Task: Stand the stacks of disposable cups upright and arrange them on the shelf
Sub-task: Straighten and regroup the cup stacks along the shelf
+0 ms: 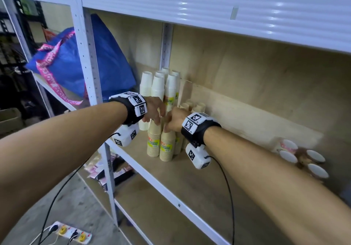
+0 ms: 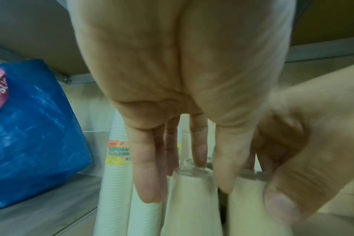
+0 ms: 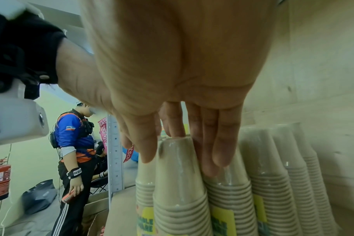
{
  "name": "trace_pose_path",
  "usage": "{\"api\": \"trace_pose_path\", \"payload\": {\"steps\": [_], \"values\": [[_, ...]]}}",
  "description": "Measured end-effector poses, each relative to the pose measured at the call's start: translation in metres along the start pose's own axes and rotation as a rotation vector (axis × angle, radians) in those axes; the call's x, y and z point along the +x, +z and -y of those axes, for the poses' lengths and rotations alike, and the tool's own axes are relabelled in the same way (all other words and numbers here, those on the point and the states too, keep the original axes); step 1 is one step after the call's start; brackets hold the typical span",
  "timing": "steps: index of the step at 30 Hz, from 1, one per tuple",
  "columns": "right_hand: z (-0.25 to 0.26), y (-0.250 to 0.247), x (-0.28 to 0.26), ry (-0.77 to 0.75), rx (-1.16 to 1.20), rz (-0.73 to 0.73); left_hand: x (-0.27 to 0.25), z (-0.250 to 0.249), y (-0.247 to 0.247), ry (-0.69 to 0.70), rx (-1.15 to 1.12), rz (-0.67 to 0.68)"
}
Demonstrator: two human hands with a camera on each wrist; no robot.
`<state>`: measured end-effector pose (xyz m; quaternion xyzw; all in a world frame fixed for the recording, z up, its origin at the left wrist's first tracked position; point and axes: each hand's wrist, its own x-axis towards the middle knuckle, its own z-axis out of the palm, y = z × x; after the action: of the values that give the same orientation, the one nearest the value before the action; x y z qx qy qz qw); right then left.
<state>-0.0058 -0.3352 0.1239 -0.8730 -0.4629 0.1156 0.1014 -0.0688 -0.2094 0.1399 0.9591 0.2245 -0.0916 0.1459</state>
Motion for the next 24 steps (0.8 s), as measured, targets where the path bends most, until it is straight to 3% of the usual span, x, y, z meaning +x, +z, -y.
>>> {"api": "trace_pose_path", "payload": {"steps": [6,12,24], "values": [[-0.003,0.005,-0.004,-0.058,0.044,0.050,0.002,0.004,0.014,0.013,0.023,0.058],[-0.012,0.002,-0.005,0.013,0.053,0.063,0.001,-0.004,0.011,0.042,0.040,0.099],[-0.078,-0.042,-0.048,0.213,0.024,0.060,0.018,-0.094,-0.028,0.232,0.073,0.160]]}}
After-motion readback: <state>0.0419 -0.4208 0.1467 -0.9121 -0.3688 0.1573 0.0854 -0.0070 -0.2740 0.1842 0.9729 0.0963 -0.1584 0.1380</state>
